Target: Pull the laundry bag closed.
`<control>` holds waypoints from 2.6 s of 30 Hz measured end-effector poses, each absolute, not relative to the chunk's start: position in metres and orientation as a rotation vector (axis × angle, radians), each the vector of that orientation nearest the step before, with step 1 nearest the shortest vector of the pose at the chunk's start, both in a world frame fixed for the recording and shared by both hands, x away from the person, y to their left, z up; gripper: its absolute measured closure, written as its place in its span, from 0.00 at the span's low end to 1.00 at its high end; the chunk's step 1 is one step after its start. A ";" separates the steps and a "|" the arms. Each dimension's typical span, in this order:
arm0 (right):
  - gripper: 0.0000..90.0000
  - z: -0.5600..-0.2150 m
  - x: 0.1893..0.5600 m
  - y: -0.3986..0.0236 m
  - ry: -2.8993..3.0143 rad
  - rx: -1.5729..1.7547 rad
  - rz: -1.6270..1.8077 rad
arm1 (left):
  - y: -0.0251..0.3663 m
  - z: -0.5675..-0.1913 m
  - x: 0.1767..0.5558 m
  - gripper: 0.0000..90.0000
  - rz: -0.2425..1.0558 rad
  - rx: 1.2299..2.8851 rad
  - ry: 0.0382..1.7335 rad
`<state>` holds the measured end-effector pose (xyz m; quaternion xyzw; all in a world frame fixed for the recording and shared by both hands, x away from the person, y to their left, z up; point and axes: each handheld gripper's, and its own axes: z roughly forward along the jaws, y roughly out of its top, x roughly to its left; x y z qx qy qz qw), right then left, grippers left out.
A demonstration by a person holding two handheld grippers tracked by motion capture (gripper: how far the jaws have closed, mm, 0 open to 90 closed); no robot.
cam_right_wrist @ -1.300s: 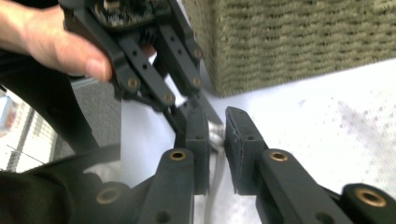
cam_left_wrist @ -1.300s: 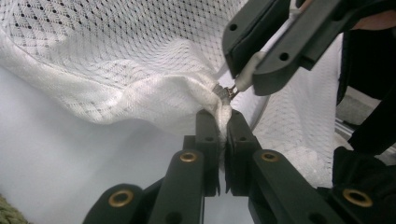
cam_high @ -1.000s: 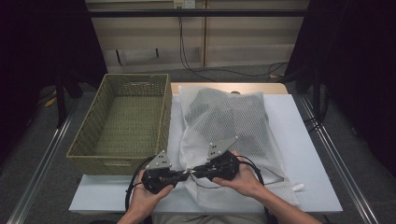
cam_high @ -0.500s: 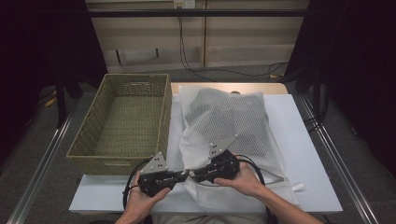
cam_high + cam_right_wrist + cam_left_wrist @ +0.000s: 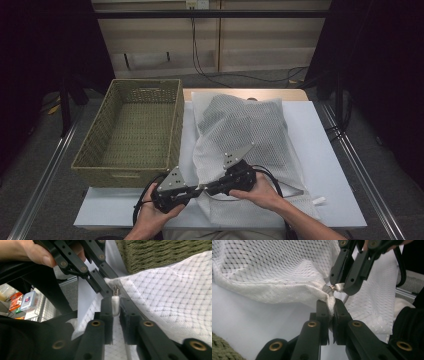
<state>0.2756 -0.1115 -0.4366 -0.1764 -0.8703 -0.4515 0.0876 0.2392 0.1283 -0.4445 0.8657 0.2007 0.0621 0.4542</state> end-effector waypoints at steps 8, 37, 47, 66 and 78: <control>0.97 -0.438 0.275 -0.109 -2.600 -0.506 -1.335 | 0.128 -0.446 0.239 0.90 0.161 2.161 0.497; 0.94 -0.439 0.271 -0.108 -2.666 -0.480 -1.304 | 0.136 -0.434 0.244 0.97 0.054 2.047 0.515; 0.92 -0.443 0.274 -0.107 -2.626 -0.478 -1.313 | 0.135 -0.433 0.245 0.97 0.024 2.028 0.508; 0.97 -0.441 0.272 -0.107 -2.670 -0.493 -1.321 | 0.138 -0.434 0.246 0.95 0.096 2.082 0.515; 0.97 -0.438 0.270 -0.108 -2.691 -0.465 -1.306 | 0.133 -0.440 0.249 0.77 0.048 2.130 0.508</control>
